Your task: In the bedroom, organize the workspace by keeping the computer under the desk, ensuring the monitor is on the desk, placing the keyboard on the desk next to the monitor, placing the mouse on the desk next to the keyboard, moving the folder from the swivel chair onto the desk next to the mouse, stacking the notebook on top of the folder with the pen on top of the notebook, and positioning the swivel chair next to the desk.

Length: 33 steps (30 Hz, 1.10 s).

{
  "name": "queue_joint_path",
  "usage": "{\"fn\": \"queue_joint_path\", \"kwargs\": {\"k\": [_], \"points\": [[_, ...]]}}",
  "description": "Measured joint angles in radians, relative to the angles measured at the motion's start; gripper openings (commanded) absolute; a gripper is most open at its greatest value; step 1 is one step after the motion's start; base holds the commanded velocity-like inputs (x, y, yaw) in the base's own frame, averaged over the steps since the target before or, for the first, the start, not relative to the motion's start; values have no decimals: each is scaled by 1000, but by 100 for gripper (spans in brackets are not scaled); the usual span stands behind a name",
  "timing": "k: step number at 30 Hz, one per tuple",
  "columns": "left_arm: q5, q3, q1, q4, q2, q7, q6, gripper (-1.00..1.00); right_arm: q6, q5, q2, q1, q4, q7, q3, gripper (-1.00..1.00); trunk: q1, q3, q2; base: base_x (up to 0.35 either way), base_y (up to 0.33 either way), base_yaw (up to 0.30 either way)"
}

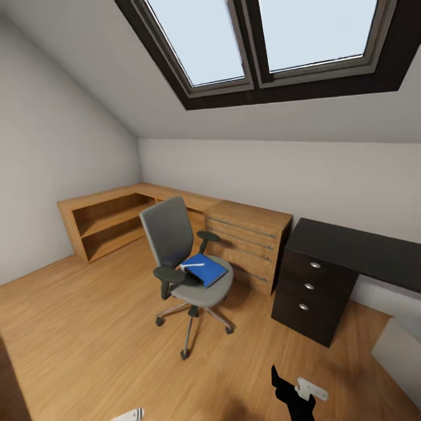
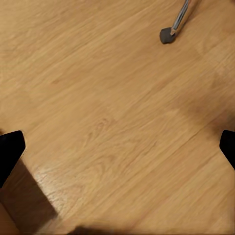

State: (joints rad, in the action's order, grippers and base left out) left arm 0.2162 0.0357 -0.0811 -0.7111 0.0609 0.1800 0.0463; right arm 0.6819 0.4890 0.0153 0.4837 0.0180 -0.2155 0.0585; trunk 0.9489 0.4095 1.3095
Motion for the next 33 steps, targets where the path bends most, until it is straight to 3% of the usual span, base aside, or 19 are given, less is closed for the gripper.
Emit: {"fn": "queue_joint_path", "kwargs": {"k": [12,24,33], "points": [[0,-1,0,0,1,1,-1,100,1,0,0,0,0,-1,0,100,-46,-31,-84,-272,106,-84],[-1,-1,0,0,1,3,-2,100,4,-3,0,0,0,-2,0,100,-92,-67,-168,-20,2,-286],[-1,0,0,1,2,4,-1,100,4,-45,0,0,0,-2,0,100,-126,-96,-231,-264,0,-296]]}}
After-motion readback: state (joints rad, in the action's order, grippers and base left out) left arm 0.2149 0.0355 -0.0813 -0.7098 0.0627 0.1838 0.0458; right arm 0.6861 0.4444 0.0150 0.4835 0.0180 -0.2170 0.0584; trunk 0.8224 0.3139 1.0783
